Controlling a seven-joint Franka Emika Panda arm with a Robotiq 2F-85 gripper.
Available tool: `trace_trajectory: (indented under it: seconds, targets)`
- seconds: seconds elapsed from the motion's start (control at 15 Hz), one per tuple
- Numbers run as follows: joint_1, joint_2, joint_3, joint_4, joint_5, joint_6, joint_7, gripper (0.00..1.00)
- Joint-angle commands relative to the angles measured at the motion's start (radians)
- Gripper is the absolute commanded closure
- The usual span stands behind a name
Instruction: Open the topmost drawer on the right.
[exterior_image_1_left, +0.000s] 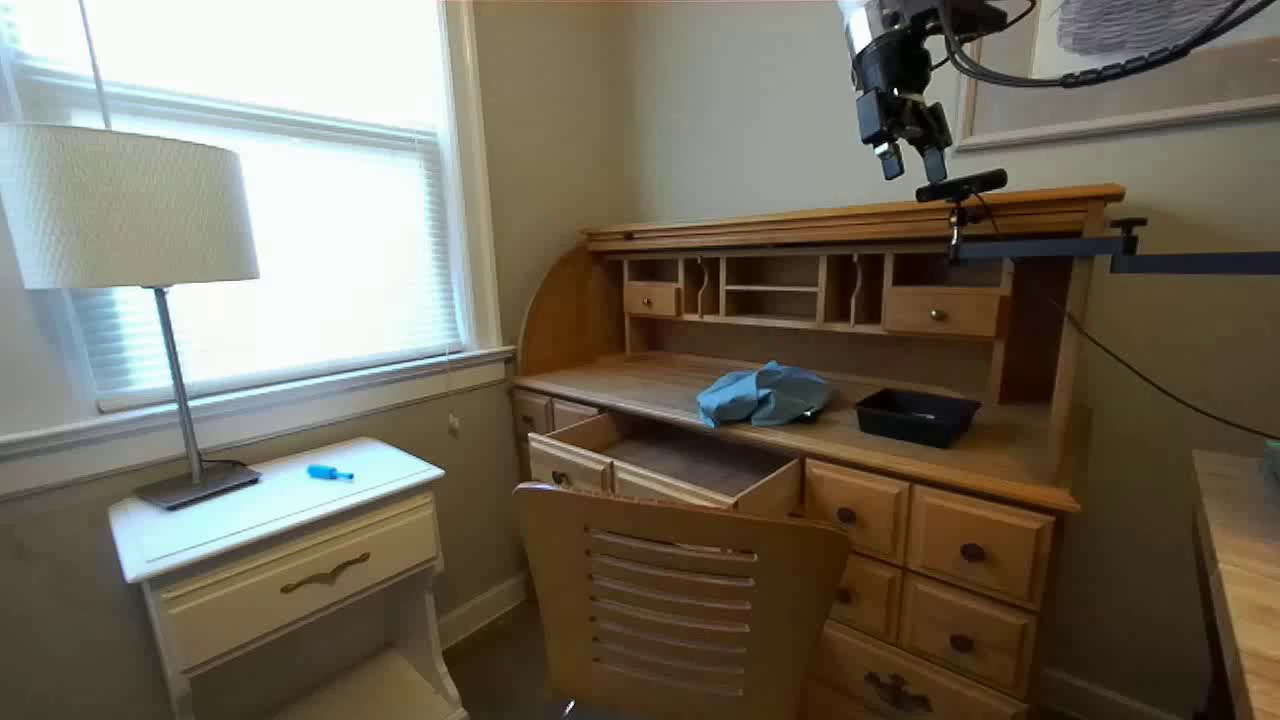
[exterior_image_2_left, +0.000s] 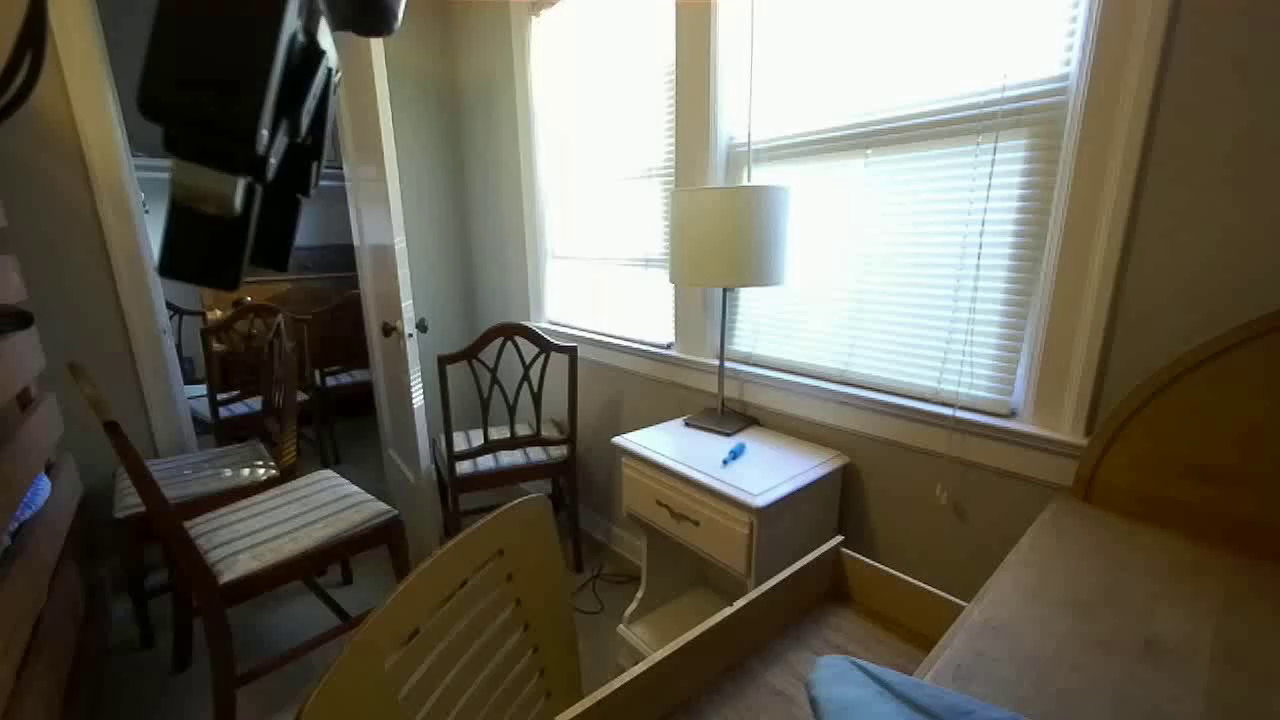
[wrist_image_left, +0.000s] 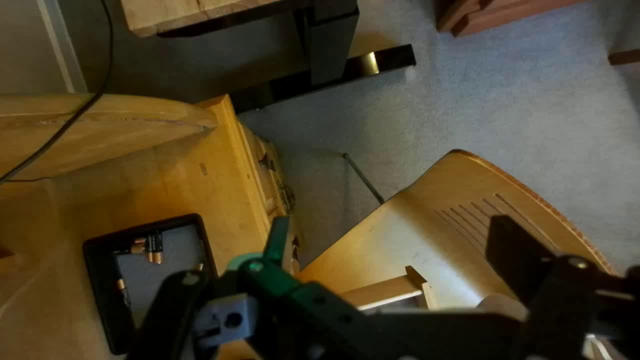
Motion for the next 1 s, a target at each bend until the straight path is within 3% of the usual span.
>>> trace_trajectory:
  seconds: [0.0, 0.53, 0.93]
  targets:
    - [-0.007, 0.001, 0.006, 0.002, 0.001, -0.002, -0.001, 0.0]
    - [0.002, 0.075, 0.025, -0.049, -0.035, 0.157, -0.008, 0.0]
    - [0.014, 0.132, 0.046, -0.151, -0.121, 0.412, 0.043, 0.0]
